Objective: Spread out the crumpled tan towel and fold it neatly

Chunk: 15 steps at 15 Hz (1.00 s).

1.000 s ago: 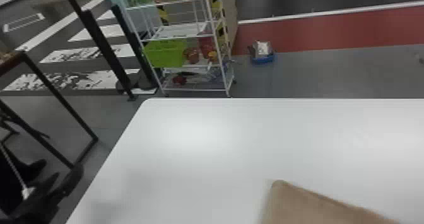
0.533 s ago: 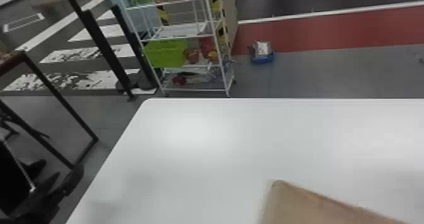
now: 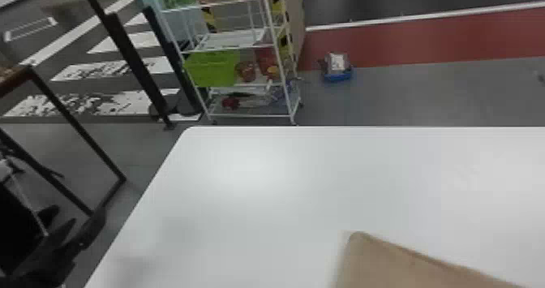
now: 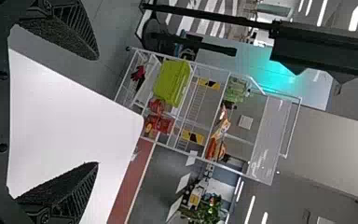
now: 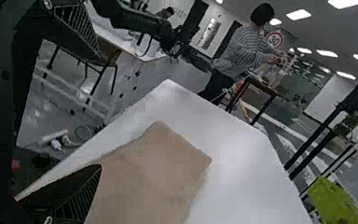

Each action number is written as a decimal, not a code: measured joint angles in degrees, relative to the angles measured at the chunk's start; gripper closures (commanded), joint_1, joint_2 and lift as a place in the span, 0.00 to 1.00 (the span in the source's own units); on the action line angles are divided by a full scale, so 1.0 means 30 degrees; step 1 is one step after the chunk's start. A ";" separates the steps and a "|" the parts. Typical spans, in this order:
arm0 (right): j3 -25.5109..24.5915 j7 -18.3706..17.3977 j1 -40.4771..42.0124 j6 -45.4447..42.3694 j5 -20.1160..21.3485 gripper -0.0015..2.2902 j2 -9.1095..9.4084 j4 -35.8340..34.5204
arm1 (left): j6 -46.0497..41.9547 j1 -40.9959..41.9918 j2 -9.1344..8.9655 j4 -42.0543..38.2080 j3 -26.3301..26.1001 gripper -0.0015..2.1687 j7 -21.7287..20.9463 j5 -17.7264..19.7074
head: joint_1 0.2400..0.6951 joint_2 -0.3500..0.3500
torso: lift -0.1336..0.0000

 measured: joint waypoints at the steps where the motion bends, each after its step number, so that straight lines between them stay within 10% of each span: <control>1: -0.1284 -0.0948 0.0122 0.2664 -0.1360 0.02 0.0213 -0.0698 | 0.0000 0.0116 0.0000 -0.0105 0.0021 0.04 -0.0048 0.0112 | 1.00 1.00 | 0.08; 5: -0.4639 -0.5509 0.0189 0.4319 -0.4455 0.07 0.1238 -0.1969 | -0.0114 0.0637 0.0031 -0.0280 0.0152 0.04 -0.0208 0.0495 | 1.00 1.00 | 0.08; 15: -0.4034 -1.0837 0.1827 0.4352 -0.3518 0.09 0.1390 -0.1981 | -0.0129 0.0808 0.0806 0.0029 -0.0160 0.04 -0.0352 0.0766 | 1.00 1.00 | 0.08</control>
